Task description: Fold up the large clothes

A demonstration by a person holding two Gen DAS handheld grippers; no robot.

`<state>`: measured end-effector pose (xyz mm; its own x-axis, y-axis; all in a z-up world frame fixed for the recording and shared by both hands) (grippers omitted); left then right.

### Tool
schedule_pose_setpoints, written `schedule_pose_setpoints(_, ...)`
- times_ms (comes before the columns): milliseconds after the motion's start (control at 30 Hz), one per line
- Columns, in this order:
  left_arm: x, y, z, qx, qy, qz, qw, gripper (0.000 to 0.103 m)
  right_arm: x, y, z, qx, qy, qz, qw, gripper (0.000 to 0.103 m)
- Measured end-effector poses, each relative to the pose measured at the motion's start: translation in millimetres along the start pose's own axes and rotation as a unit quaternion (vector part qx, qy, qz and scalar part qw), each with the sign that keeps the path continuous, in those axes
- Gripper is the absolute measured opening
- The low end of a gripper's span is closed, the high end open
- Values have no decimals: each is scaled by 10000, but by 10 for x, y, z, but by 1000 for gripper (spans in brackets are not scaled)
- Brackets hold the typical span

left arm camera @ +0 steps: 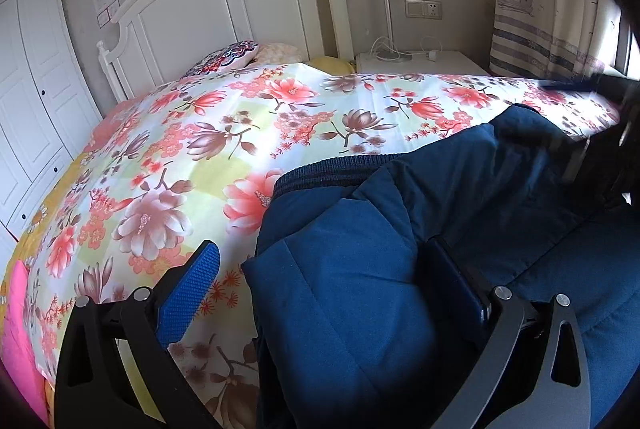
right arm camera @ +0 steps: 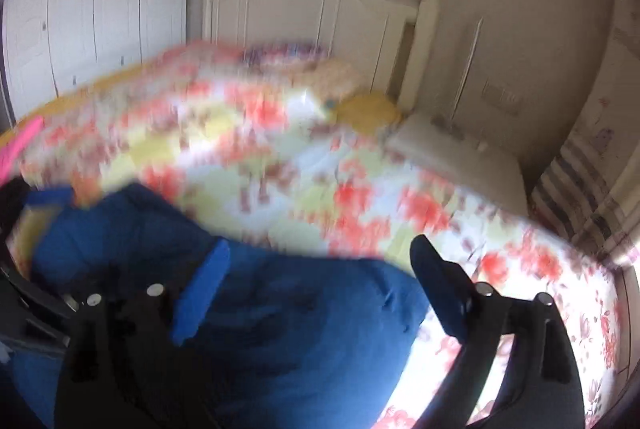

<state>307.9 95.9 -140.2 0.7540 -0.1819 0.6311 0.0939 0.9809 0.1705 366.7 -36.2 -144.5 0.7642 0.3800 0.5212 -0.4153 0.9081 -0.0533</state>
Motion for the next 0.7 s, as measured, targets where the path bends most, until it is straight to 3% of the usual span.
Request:
schedule_pose_setpoints(67, -4, 5, -22, -1, 42, 7, 10000, 99, -37, -149, 16, 518, -40, -566, 9970, 90)
schedule_pose_setpoints(133, 4, 2, -27, -39, 50, 16, 10000, 99, -63, -201, 170, 296, -36, -592, 9978, 90)
schedule_pose_setpoints(200, -4, 3, -20, -18, 39, 20, 10000, 99, -99, -172, 513, -110, -369, -585, 9975, 89)
schedule_pose_setpoints(367, -17, 21, -21, -65, 37, 67, 9999, 99, -485, 361, 1352, 139, -1309, -213, 9911, 90)
schedule_pose_setpoints(433, -16, 26, -21, -65, 38, 67, 9999, 99, -707, 659, 1410, 308, -1192, 222, 9921, 94)
schedule_pose_setpoints(467, -16, 29, -19, -66, 38, 68, 9999, 99, -888, 845, 1254, 379, -753, 528, 9950, 95)
schedule_pose_setpoints(500, -15, 28, -18, -59, 40, 70, 9999, 99, -977, 919, 1153, 257, -643, 589, 9959, 95)
schedule_pose_setpoints(567, -23, 28, -19, -44, 43, 68, 10000, 99, -1050, 898, 1171, 386, -969, 228, 9943, 97)
schedule_pose_setpoints(700, -24, 27, 1, 26, 48, 14, 10000, 99, -1114, 912, 1337, 219, -880, 112, 9958, 97)
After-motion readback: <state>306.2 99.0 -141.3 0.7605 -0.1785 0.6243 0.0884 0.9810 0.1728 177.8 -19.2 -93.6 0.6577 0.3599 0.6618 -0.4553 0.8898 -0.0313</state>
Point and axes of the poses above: each gripper's, at about its wrist camera, not at the fingertips, and z roughly against the way its jaws point, y to its left, x to its top, the point moved 8 cm from there along -z, roughly the way its jaws point, and after that the axes turned 8 degrees about y, right-handed, at the moved point
